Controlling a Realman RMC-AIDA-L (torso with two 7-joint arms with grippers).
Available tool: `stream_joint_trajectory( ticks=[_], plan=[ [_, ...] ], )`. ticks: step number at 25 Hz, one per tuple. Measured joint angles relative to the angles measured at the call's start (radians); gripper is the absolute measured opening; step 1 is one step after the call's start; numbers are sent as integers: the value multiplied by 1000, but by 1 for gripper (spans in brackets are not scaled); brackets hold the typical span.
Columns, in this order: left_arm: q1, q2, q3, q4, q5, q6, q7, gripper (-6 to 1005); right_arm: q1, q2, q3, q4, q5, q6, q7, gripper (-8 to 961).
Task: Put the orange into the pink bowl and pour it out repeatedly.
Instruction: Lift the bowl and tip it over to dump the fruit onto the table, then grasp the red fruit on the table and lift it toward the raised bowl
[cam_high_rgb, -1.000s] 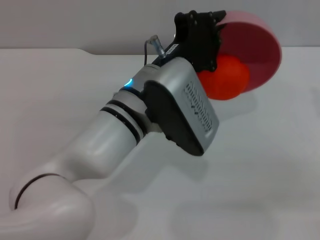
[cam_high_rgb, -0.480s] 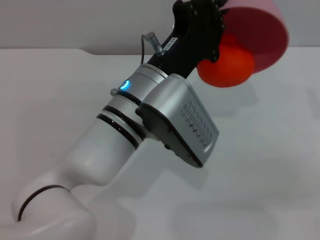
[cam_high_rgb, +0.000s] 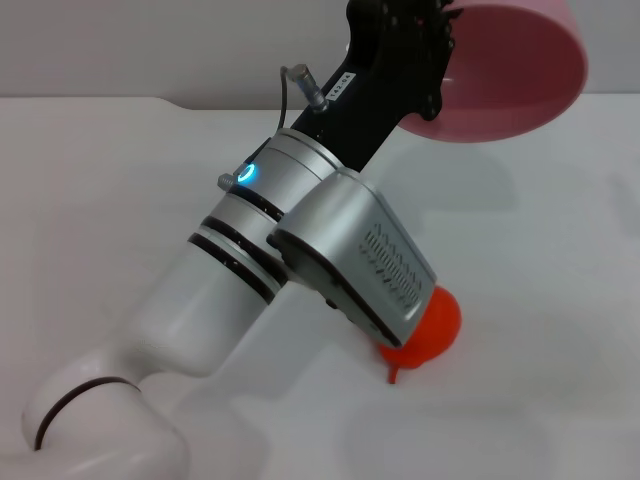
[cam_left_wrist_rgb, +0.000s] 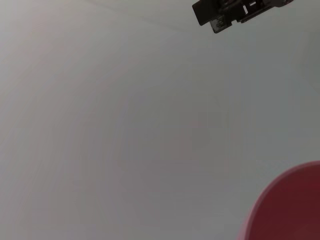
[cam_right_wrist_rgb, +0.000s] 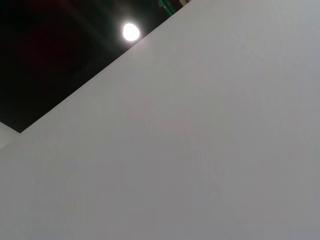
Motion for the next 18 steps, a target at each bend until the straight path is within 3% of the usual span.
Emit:
stream_joint_trajectory(
  ticks=[3, 8, 9, 13, 18],
  plan=[
    [0, 0, -5, -1, -1, 0, -52, 44, 2, 0, 0, 0, -1, 0, 0, 567],
    [0, 11, -55, -1, -1, 23, -292, 44, 2, 0, 0, 1, 0, 0, 0, 567],
    [1, 16, -105, 12, 4, 100, -433, 44, 1, 0, 0, 1, 0, 0, 0, 567],
    [-19, 21, -232, 37, 22, 339, -666, 44, -1, 0, 2, 2, 1, 0, 0, 567],
    [-89, 17, -376, 49, 22, 718, -787, 44, 0, 0, 3, 2, 2, 4, 0, 567]
  ],
)
